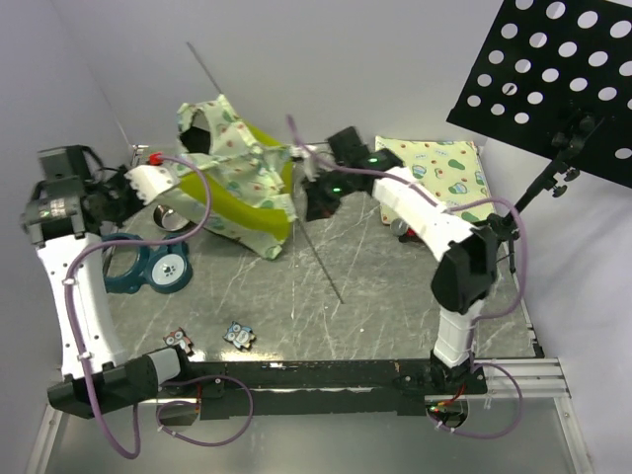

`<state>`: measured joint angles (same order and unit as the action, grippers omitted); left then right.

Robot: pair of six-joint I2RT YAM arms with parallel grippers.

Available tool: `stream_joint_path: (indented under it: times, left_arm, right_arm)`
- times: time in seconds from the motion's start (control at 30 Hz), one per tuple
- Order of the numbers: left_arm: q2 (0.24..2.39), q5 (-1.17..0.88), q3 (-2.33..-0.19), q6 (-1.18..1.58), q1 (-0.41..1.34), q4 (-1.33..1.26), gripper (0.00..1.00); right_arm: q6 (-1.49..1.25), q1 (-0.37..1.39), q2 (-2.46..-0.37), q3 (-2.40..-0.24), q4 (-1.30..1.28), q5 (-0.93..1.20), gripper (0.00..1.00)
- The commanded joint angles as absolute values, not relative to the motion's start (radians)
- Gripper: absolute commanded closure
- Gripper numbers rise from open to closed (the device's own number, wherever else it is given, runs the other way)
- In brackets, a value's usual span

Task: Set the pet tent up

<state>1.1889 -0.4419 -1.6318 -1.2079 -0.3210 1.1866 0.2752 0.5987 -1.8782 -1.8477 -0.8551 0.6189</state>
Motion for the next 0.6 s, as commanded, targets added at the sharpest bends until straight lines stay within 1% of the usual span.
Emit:
stream_joint_path:
  times: [0.0, 0.07, 0.1, 0.13, 0.17, 0.2, 0.27, 0.3, 0.37, 0.47, 0.57]
  left_arm:
    - [1.206, -0.601, -1.524, -0.99, -0.158, 1.085, 0.99]
    - [1.218, -0.636, -1.444, -0.916, -0.124, 1.007, 0.99]
    - [1.232, -0.647, -1.404, -0.895, -0.117, 0.971, 0.99]
    - [1.247, -0.643, -1.37, -0.888, -0.112, 0.944, 0.99]
    - [1.265, -0.634, -1.352, -0.888, -0.112, 0.93, 0.99]
    - [1.287, -0.621, -1.336, -0.894, -0.112, 0.92, 0.99]
    - [1.325, -0.591, -1.339, -0.916, -0.114, 0.939, 0.99]
    - [1.338, -0.585, -1.344, -0.922, -0.114, 0.949, 0.99]
    - [1.347, -0.577, -1.348, -0.928, -0.117, 0.963, 0.99]
    - [1.342, -0.563, -1.338, -0.92, -0.117, 0.943, 0.99]
    - [1.336, -0.557, -1.31, -0.905, -0.117, 0.907, 0.99]
  right_arm:
    - [0.359, 0.499, -1.73, -1.731, -0.927, 0.567, 1.0]
    - [0.357, 0.463, -1.724, -1.723, -0.939, 0.601, 1.0]
    - [0.348, 0.45, -1.726, -1.714, -0.931, 0.623, 0.93]
    - [0.328, 0.442, -1.726, -1.697, -0.905, 0.635, 0.69]
    - [0.313, 0.44, -1.729, -1.68, -0.873, 0.638, 0.5]
    - [0.301, 0.439, -1.735, -1.665, -0.83, 0.631, 0.37]
    - [0.259, 0.433, -1.765, -1.641, -0.74, 0.589, 0.26]
    - [0.255, 0.43, -1.791, -1.65, -0.723, 0.559, 0.24]
    - [0.229, 0.419, -1.847, -1.672, -0.704, 0.487, 0.23]
    - [0.184, 0.387, -1.893, -1.683, -0.69, 0.442, 0.26]
    - [0.178, 0.379, -1.89, -1.646, -0.66, 0.404, 0.29]
